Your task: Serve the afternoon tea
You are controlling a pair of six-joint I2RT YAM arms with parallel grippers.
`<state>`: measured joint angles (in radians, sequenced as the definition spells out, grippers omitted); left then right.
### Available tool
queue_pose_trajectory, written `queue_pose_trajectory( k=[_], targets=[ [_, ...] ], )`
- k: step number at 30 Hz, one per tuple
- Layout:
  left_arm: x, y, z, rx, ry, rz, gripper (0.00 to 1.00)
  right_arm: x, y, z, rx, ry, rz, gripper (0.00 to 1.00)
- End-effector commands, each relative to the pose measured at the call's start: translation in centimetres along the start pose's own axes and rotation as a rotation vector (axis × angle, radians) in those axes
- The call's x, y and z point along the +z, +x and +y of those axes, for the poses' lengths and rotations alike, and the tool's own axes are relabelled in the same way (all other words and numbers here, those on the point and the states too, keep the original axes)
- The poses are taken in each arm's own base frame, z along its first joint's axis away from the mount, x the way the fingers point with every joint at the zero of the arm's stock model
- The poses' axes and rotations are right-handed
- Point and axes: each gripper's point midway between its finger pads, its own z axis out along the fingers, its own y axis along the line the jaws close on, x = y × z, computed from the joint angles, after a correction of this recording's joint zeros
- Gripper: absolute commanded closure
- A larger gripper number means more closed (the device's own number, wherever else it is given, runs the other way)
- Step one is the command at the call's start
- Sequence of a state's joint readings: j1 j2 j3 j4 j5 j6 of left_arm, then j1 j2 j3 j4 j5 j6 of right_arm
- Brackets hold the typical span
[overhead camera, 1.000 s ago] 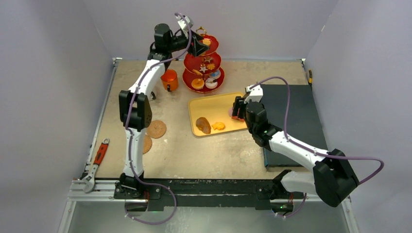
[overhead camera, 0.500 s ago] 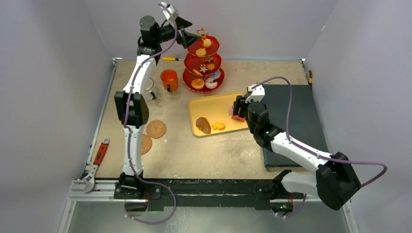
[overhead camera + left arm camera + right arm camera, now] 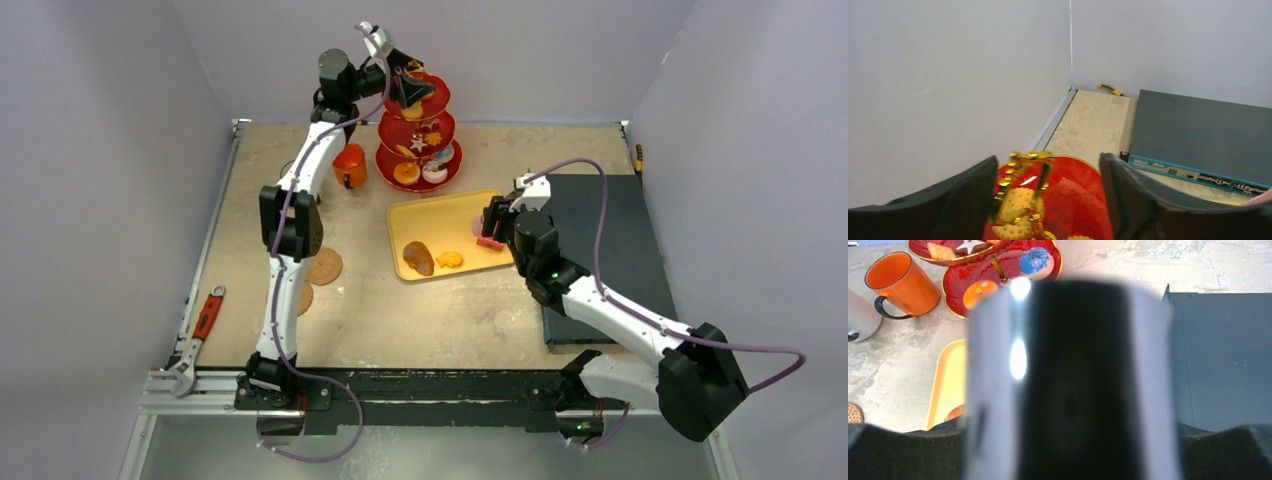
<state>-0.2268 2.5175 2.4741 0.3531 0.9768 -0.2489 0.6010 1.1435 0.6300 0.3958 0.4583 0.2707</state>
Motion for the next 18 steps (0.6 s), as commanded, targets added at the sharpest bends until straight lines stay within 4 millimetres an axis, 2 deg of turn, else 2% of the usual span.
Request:
queue_pose_trajectory(
  k=[1, 2, 4, 6, 12, 16, 18],
  targets=[
    [0.8, -3.8, 0.1, 0.11, -0.028, -0.092, 0.39, -0.2, -2.3, -0.2, 0.035, 0.016, -0.061, 0.4],
    [0.8, -4.0, 0.4, 0.117, -0.046, -0.1, 0.46, -0.3, -2.3, -0.2, 0.035, 0.016, -0.062, 0.4],
    [0.8, -4.4, 0.9, 0.137, -0.091, -0.108, 0.68, -0.3, -2.3, -0.2, 0.036, 0.014, -0.063, 0.4],
    [0.7, -4.8, 1.4, 0.158, -0.14, -0.111, 0.76, -0.3, -2.4, -0.1, 0.039, 0.012, -0.066, 0.41],
    [1.1, -6.7, 1.1, 0.199, -0.241, -0.127, 0.77, -0.1, -2.2, -0.3, 0.027, 0.015, -0.067, 0.41],
    [1.4, -8.1, 1.1, 0.3, -0.41, -0.117, 0.79, 0.4, -2.1, -0.4, 0.02, 0.03, -0.068, 0.41],
    [1.3, -8.0, 0.8, 0.378, -0.51, -0.103, 0.78, 0.5, -2.0, -0.6, 0.017, 0.04, -0.067, 0.41]
  ],
)
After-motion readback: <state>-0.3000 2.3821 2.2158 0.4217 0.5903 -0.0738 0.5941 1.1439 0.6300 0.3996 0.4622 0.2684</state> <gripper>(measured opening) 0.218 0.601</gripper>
